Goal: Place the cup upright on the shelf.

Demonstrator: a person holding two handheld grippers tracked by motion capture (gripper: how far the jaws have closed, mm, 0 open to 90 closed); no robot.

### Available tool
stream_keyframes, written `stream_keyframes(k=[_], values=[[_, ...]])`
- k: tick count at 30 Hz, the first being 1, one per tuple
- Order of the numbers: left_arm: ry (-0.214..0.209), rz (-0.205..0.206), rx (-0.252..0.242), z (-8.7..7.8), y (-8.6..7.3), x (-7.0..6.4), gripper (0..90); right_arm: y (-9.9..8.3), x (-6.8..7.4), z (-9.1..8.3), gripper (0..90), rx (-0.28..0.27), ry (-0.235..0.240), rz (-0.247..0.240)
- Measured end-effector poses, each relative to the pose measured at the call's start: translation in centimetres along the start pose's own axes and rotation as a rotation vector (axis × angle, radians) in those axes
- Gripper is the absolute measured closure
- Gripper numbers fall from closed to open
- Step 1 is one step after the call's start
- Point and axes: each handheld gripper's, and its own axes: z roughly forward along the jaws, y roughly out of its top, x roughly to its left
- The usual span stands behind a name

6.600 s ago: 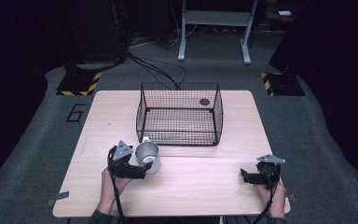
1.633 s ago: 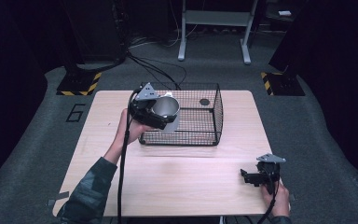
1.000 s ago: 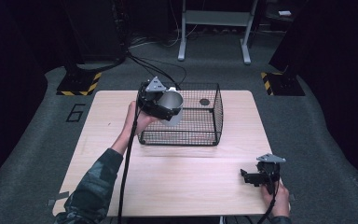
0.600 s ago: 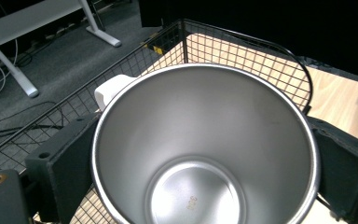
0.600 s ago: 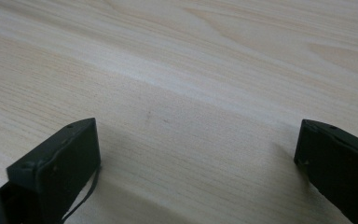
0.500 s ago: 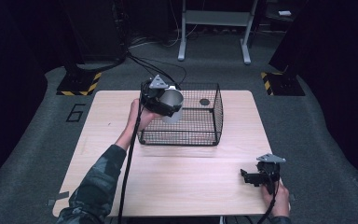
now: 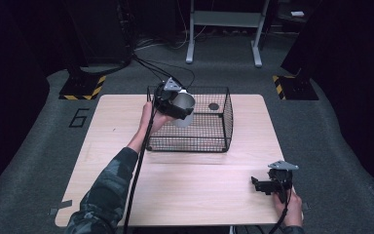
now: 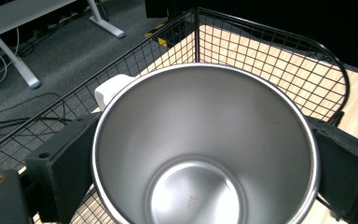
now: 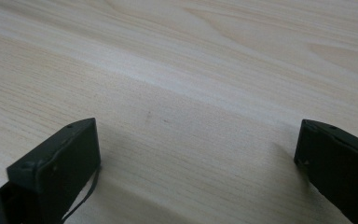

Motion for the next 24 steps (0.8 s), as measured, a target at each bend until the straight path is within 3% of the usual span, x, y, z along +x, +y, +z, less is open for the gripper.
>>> stream_keyframes(k=[14,24], values=[[0.000,-0.033,0.037,2.1,-0.8,0.7,6.3,0.0,-0.1,0.0,0.0,0.004,0.007,-0.011],[-0.001,-0.033,0.066,3.2,-1.1,0.7,6.3,0.0,-0.1,0.0,0.0,0.004,0.007,-0.011]])
